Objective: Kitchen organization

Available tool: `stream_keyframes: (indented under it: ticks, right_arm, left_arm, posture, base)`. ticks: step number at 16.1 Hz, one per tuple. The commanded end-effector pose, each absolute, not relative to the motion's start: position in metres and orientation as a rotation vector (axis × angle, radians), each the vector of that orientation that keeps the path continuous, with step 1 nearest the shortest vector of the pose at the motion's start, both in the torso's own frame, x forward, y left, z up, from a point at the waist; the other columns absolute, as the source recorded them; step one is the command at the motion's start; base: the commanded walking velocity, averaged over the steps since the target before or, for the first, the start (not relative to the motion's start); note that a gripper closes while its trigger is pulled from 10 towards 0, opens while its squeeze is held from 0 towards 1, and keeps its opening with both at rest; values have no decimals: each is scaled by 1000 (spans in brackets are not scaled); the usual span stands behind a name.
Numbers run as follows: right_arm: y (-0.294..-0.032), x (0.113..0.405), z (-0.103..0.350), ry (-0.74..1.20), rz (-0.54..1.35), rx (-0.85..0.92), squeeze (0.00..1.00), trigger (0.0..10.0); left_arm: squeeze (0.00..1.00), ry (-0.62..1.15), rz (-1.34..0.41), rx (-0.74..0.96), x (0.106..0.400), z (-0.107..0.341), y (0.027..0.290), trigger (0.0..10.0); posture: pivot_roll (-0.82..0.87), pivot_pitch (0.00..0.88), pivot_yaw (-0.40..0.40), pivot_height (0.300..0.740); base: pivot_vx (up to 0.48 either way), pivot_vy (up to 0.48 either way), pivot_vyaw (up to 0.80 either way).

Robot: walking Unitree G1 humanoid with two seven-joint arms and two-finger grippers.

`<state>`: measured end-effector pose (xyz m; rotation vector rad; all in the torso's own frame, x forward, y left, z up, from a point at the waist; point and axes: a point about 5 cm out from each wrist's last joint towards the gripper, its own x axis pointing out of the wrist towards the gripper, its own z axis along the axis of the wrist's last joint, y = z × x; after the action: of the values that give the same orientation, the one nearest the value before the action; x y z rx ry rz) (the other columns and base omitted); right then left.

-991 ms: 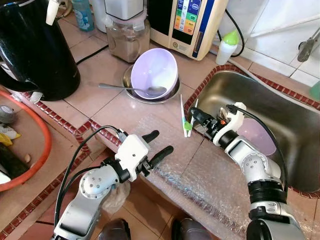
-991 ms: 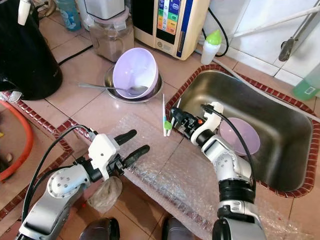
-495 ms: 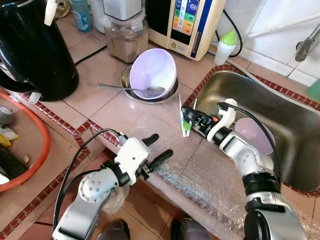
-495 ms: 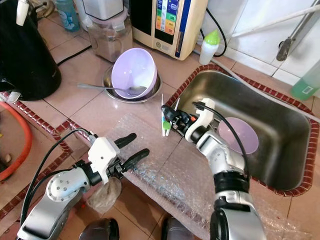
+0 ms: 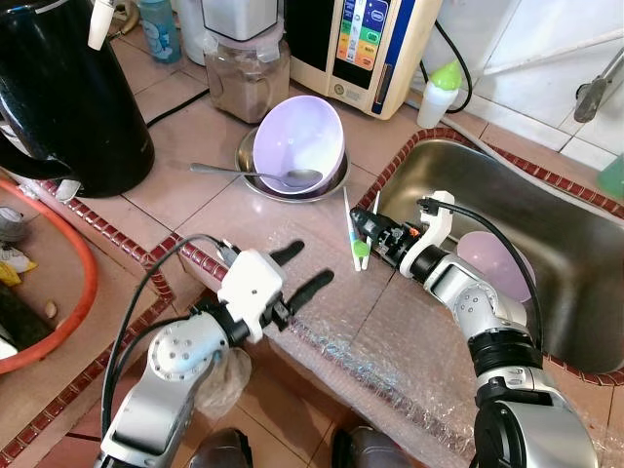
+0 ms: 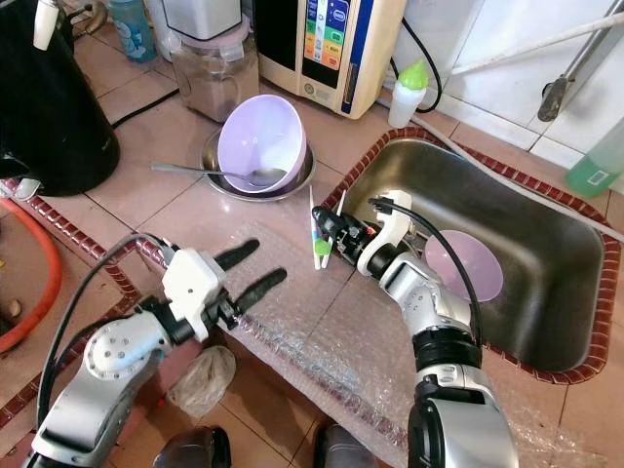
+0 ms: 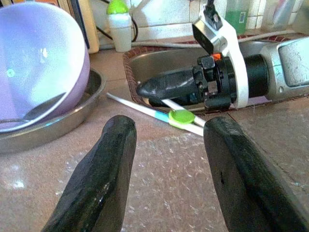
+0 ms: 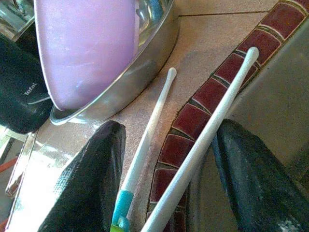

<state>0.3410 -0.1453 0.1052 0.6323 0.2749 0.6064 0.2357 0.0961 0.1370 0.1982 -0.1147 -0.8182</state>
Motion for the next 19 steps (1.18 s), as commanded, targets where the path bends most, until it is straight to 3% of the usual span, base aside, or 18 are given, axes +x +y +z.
stream_keyframes:
  ticks: [1, 14, 19]
  right_arm:
    - [-146, 328, 75, 398, 568, 661, 0, 0]
    - [-163, 319, 62, 377, 445, 706, 0, 0]
    - [-193, 323, 72, 252, 244, 703, 0, 0]
  left_arm:
    - [0, -122, -821, 193, 236, 138, 96, 10000]
    - [0, -138, -832, 199, 243, 139, 95, 10000]
    - [0, -146, -833, 202, 245, 139, 95, 10000]
  posture:
    - [41, 125, -57, 740]
    - [25, 96, -42, 740]
    - [19, 79, -38, 740]
  base:
    - [0, 0, 0]
    - [0, 0, 0]
    - [0, 0, 0]
